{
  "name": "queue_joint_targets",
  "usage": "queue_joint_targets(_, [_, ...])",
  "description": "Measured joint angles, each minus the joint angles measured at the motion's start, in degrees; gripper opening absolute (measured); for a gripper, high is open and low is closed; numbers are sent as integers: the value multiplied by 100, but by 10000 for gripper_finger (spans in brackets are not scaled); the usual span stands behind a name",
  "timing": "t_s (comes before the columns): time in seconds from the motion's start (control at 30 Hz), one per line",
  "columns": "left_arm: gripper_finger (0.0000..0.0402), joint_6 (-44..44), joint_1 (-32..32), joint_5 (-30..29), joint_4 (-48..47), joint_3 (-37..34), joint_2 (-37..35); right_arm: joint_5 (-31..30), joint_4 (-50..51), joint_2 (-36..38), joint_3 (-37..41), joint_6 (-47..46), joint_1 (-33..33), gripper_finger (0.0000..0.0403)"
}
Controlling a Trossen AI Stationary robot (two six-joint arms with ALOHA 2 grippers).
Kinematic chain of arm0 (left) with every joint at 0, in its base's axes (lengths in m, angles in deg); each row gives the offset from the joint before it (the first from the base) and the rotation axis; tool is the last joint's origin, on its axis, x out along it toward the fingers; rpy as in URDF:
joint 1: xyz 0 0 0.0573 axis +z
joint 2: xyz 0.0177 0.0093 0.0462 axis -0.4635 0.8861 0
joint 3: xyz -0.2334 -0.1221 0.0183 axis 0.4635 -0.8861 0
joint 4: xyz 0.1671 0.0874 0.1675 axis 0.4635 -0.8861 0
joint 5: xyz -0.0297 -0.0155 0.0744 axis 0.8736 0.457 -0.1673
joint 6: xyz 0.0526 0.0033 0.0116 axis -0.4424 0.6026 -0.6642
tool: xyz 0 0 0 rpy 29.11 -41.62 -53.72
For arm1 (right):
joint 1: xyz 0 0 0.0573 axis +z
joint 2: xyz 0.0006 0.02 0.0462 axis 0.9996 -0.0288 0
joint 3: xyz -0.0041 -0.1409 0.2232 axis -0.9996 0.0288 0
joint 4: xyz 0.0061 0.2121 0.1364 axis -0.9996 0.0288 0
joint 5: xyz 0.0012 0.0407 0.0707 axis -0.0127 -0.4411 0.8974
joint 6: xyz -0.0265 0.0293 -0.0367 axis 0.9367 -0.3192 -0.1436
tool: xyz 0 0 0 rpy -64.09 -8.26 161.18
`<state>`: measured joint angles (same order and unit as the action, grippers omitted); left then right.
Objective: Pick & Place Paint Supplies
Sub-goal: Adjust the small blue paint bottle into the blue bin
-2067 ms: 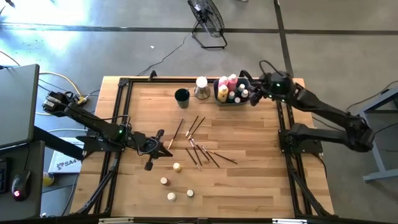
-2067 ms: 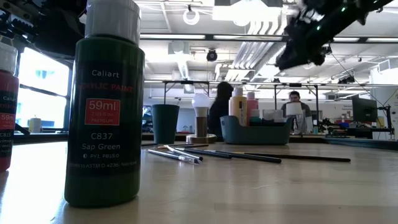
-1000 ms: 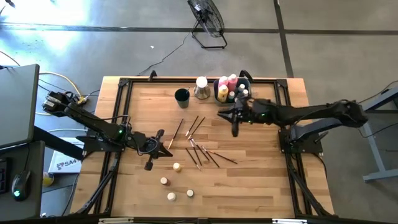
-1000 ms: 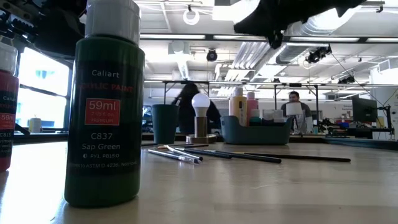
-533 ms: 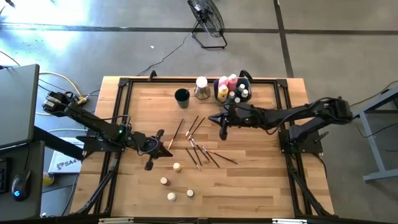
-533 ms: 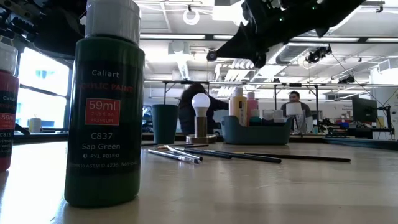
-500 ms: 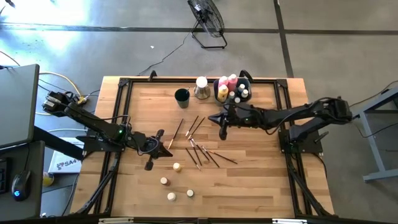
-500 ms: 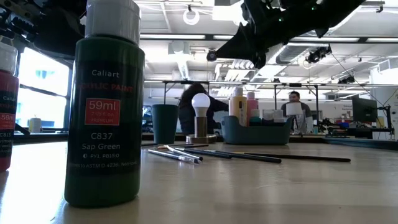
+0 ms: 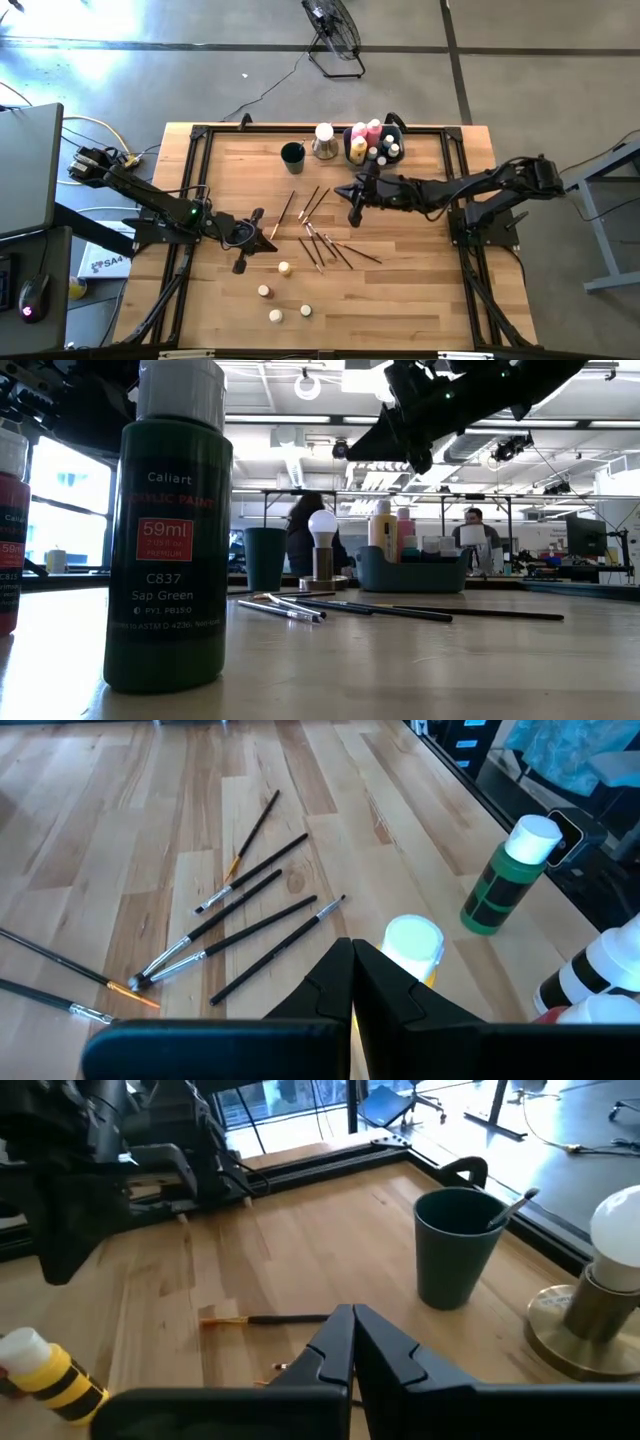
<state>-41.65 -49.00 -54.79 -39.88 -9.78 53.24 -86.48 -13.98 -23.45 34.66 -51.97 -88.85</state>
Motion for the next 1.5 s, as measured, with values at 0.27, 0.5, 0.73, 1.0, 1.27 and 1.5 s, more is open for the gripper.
queue_joint_targets(0.27, [6, 0, 0, 0, -36, 0, 0, -410, 33, 0, 0, -232, 230, 2])
queue_joint_targets(0.5, [6, 4, 0, 0, -36, 0, 0, -1122, 1100, 2, 0, -225, 392, 2])
queue_joint_targets(0.73, [6, -30, 0, -2, -69, 0, 0, -978, 2375, 2, 2, -731, 175, 2])
queue_joint_targets(1.0, [6, -49, 0, -2, -271, 0, 0, -1008, 3933, 4, 2, -862, -205, 2])
queue_joint_targets(1.27, [6, -338, 0, -112, -297, 0, -1, -1197, 4427, 4, 4, -587, -762, 2])
queue_joint_targets(1.5, [6, -304, 0, -177, -394, 0, 0, -341, 4412, 11, 4, -206, -1313, 2])
